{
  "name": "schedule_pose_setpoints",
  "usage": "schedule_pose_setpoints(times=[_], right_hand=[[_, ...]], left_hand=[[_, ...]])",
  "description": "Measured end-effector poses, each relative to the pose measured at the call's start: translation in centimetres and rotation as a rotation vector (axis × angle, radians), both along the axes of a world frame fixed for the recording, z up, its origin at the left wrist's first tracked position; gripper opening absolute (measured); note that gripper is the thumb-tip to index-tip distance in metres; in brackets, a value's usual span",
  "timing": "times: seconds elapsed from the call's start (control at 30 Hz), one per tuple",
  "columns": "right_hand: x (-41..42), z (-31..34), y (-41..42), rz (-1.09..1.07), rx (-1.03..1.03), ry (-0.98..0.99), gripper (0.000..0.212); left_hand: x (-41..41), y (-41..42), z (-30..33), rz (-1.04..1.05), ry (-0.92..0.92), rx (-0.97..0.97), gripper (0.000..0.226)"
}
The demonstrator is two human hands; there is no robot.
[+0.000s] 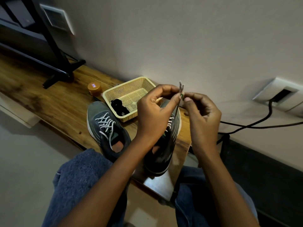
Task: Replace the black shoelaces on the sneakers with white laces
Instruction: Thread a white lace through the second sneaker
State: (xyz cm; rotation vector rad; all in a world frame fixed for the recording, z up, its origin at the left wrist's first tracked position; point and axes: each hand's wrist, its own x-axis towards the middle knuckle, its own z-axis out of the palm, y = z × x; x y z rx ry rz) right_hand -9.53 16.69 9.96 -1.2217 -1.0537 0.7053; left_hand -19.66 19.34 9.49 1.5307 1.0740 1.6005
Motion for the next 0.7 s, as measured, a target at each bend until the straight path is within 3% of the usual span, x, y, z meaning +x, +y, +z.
schedule_pose_setpoints(times=[0.23,0.53,0.7], right_hand=[[0.5,-2.2,0.6,0.278,-0.302,-0.430,0.011],[-0.1,-4.8,1.6,0.260,-0.542,-0.530,0.006],[-0.2,-5.6,1.7,0.162,-0.549,-0.621,0.020]], left_hand=[[-0.4,0.3,0.5,0.010,-0.046,-0.041,0.016],[-1.0,0.4,0.8,-0.019,-0.040,-0.061,0.013],[-1.5,0.7,0.8,-0.033,-0.049,-0.068,0.016]])
